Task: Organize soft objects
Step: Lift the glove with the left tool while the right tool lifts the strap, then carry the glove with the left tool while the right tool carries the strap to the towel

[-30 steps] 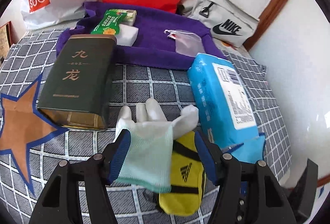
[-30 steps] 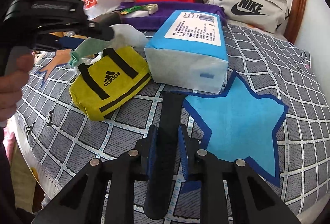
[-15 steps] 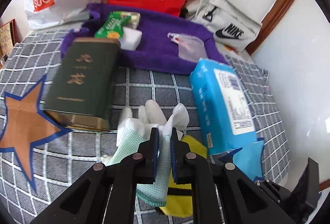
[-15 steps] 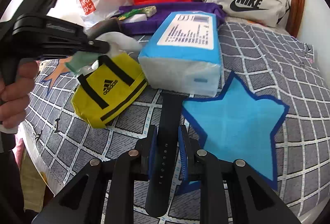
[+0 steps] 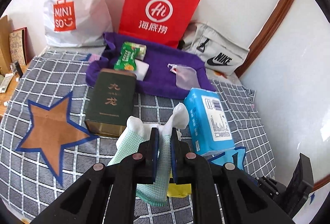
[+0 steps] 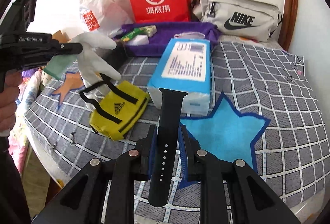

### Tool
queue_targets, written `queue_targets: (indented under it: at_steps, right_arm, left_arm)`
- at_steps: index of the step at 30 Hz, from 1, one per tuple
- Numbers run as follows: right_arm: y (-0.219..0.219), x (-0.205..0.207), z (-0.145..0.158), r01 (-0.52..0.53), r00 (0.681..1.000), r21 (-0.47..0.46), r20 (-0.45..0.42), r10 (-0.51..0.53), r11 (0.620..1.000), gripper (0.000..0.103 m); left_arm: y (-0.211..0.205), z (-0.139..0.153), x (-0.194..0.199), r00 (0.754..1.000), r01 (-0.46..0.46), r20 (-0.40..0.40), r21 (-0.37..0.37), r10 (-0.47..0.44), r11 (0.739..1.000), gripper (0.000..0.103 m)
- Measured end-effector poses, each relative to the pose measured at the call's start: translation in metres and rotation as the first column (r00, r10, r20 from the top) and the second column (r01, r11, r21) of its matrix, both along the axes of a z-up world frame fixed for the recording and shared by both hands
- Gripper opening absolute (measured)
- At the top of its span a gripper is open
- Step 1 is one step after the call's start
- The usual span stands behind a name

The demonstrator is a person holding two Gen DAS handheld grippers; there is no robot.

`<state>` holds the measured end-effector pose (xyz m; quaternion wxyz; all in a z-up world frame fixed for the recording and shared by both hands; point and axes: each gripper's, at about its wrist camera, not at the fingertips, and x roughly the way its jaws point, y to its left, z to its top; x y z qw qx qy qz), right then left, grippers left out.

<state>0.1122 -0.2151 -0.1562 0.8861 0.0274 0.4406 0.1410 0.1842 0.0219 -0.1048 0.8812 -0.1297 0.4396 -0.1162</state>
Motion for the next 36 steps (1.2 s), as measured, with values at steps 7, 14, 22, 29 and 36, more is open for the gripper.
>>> queue_targets:
  at_steps: [7, 14, 22, 29, 36]
  right_arm:
    - [0.001, 0.003, 0.024, 0.021, 0.999, 0.007, 0.029, -0.021, 1.000, 0.021]
    - [0.002, 0.013, 0.037, 0.038, 0.999, 0.009, 0.031, -0.038, 0.999, 0.021]
    - [0.009, 0.033, 0.059, 0.026, 0.999, 0.016, 0.045, -0.026, 1.000, 0.021]
    - [0.017, 0.055, 0.075, 0.005, 0.998, 0.028, 0.058, -0.007, 1.000, 0.021]
    - [0.023, 0.084, 0.088, -0.004, 0.997, 0.030, 0.073, 0.002, 1.000, 0.021]
  left_arm:
    - [0.013, 0.021, -0.011, 0.999, -0.014, 0.039, -0.015, 0.015, 1.000, 0.010]
    - [0.028, 0.032, -0.016, 0.998, -0.029, 0.055, -0.043, 0.031, 0.999, 0.010]
    - [0.033, 0.050, -0.015, 0.996, -0.025, 0.081, -0.048, 0.029, 0.999, 0.010]
    - [0.037, 0.066, -0.003, 0.994, -0.022, 0.101, -0.052, 0.028, 0.998, 0.010]
    - [0.040, 0.073, 0.018, 0.994, -0.027, 0.109, -0.053, 0.033, 0.998, 0.010]
